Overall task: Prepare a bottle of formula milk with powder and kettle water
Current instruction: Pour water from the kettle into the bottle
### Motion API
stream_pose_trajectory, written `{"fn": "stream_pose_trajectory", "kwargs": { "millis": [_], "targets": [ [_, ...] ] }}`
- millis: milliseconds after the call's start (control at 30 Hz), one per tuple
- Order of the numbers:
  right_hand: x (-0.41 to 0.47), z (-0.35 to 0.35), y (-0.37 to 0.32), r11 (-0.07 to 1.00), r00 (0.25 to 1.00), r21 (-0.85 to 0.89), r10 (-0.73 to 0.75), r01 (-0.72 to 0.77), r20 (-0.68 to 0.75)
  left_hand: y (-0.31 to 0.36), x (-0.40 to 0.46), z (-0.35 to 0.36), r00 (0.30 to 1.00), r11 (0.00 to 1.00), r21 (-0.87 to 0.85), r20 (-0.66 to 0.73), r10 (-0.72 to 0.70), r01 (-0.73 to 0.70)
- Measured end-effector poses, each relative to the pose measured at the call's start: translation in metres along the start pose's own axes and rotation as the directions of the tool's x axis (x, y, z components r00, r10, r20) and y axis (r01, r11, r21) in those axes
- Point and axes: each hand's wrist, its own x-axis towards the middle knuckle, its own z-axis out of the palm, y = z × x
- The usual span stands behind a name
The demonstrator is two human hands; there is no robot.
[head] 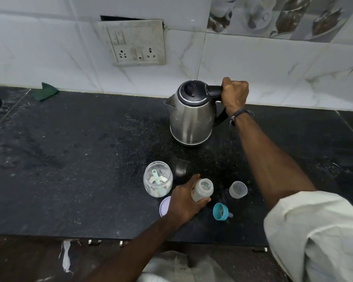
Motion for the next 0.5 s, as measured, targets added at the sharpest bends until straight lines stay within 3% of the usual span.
{"fn": "stream_pose_trajectory", "kwargs": {
  "millis": [233, 500],
  "targets": [
    [0.013, 0.035, 0.009, 0.988, 0.986, 0.009, 0.157, -0.157, -0.049, 0.002, -0.001, -0.001, 1.0, 1.0, -0.01, -0.005, 0.008, -0.009],
    [0.018, 0.049, 0.024, 0.97, 0.968, 0.031, 0.242, -0.24, -0.064, 0.001, -0.001, -0.002, 1.0, 1.0, -0.026, 0.003, 0.006, -0.006]
  ]
}}
